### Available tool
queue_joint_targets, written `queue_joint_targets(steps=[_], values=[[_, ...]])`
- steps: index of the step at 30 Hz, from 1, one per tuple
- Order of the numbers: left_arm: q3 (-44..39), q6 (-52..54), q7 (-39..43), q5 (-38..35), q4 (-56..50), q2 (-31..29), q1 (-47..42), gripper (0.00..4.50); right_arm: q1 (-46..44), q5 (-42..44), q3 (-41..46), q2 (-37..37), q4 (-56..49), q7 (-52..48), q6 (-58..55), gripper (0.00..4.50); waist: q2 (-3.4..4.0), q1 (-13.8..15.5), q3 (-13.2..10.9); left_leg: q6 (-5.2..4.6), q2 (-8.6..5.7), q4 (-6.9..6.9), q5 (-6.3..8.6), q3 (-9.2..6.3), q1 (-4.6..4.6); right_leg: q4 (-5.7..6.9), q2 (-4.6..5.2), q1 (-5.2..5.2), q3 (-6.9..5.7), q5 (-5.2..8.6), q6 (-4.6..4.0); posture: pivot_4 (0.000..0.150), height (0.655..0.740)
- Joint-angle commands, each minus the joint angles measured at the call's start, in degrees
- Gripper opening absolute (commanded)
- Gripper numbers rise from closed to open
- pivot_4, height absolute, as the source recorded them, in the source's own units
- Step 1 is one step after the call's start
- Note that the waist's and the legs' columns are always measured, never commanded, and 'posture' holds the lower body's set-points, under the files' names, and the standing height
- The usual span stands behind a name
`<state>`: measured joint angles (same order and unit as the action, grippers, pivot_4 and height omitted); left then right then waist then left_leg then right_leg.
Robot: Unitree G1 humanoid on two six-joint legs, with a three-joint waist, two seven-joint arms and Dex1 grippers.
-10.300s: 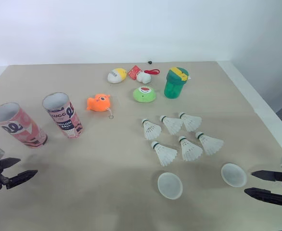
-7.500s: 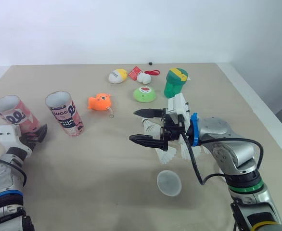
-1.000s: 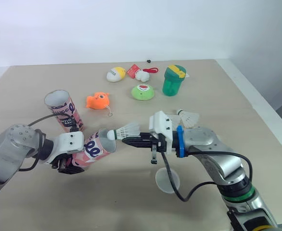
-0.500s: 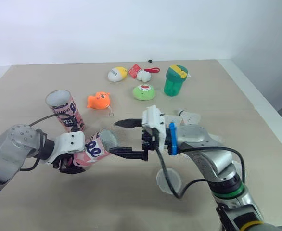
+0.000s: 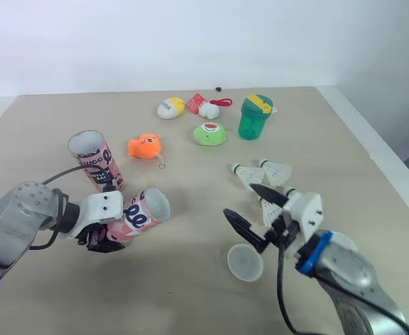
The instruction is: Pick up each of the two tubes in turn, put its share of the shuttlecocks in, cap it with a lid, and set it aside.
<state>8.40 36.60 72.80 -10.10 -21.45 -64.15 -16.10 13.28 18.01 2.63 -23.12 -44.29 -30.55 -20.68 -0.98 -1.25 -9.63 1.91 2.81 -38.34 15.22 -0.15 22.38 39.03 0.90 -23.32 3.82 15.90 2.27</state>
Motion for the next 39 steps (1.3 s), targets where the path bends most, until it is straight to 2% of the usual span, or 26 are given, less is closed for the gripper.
queue_joint_targets(steps=[1,4,11,22,39], values=[[2.0,-0.2,0.5,-0.6,-0.7,0.6,1.2,3.52,7.4,-0.5,2.5,2.9,-2.6,2.6,6.1,4.47,0.01,0.0,0.0,0.0,-0.02,0.0,0.0,0.05,-0.01,0.0,0.0,-0.01,0.09,-0.01,0.04,0.15,0.74],[2.4,-0.9,0.5,-0.3,-0.2,0.7,1.1,3.52,12.1,-1.5,1.7,2.7,-2.1,1.9,8.3,4.47,0.03,0.0,0.0,0.0,-0.03,0.01,0.0,0.14,-0.04,0.0,0.0,0.0,0.22,0.01,0.07,0.15,0.74],[2.9,-0.9,0.5,0.0,-0.2,1.4,0.6,3.52,13.1,0.3,2.3,4.2,-0.6,5.0,5.7,4.47,0.01,0.0,0.0,0.0,-0.07,-0.04,0.0,0.27,-0.11,0.0,0.0,0.03,0.43,0.08,-0.06,0.15,0.74],[2.0,-0.1,-0.5,-0.1,-0.9,1.6,0.9,3.52,2.0,4.3,1.6,6.2,5.5,11.1,-7.2,4.47,0.05,0.0,0.1,0.0,-0.11,-0.04,0.0,0.24,-0.08,0.0,0.0,0.03,0.46,0.08,-0.03,0.15,0.74],[1.6,0.7,-1.6,-0.8,-2.4,2.0,2.2,3.52,-6.2,2.8,1.3,8.8,12.4,16.3,-9.3,4.47,0.1,0.0,0.1,0.0,-0.2,-0.02,0.0,0.2,-0.04,0.0,0.0,0.04,0.54,0.05,0.25,0.15,0.74]])
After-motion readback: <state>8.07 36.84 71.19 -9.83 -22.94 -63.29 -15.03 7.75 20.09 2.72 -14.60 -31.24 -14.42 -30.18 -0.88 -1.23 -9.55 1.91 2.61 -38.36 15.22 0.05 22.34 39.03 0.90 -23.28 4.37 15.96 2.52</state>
